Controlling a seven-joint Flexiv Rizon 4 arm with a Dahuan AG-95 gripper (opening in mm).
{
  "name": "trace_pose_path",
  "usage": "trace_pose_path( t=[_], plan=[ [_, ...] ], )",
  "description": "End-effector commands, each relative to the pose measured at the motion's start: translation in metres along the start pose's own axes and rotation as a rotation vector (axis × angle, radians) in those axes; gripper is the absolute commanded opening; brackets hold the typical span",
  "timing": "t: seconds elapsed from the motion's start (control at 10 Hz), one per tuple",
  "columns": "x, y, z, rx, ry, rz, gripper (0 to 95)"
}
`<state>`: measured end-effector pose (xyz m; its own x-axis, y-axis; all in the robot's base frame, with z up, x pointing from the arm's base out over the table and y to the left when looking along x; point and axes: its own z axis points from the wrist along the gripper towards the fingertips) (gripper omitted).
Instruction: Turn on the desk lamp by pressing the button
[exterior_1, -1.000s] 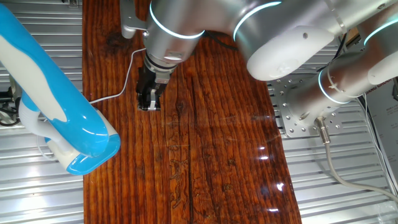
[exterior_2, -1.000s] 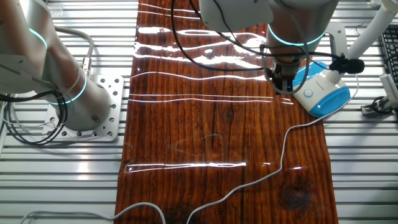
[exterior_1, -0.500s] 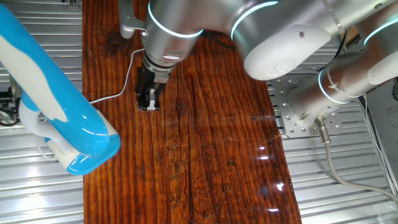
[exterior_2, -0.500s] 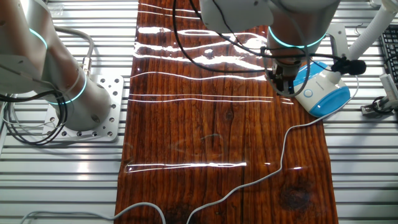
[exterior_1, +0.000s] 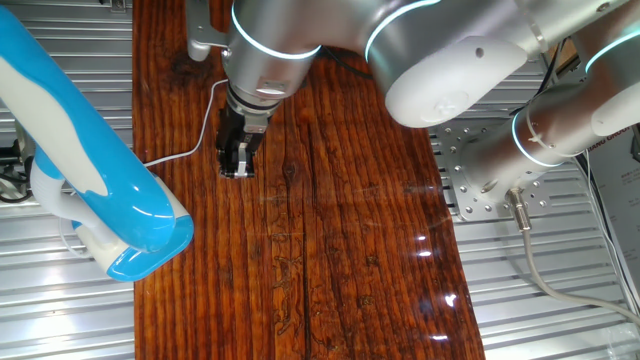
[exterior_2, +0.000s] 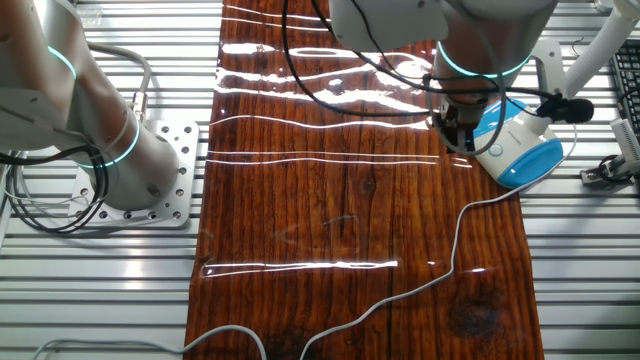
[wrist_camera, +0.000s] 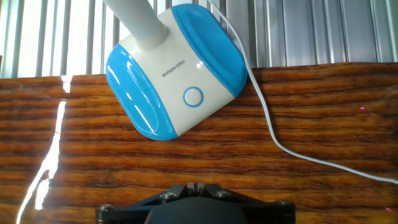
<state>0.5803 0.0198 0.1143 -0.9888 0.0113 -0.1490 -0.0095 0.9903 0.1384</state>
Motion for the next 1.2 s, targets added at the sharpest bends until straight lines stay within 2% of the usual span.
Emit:
trace_pose_path(
  t=[0.1,0.3,0.4,0.7,1.0,1.1,1.2],
  plan=[
    [-0.0014,0.0008,-0.0004,-0.009,0.016,-0.002,0.0],
    [-0.0014,0.0008,-0.0004,-0.015,0.036,-0.02,0.0],
    [-0.0014,0.0008,-0.0004,-0.027,0.04,-0.027,0.0],
    [-0.0014,0.0008,-0.0004,-0.03,0.049,-0.026,0.0],
    [-0.0014,0.0008,-0.0004,-0.036,0.087,-0.074,0.0],
    [-0.0014,0.0008,-0.0004,-0.048,0.118,-0.109,0.0],
    [-0.0014,0.0008,-0.0004,-0.054,0.135,-0.126,0.0]
  ],
)
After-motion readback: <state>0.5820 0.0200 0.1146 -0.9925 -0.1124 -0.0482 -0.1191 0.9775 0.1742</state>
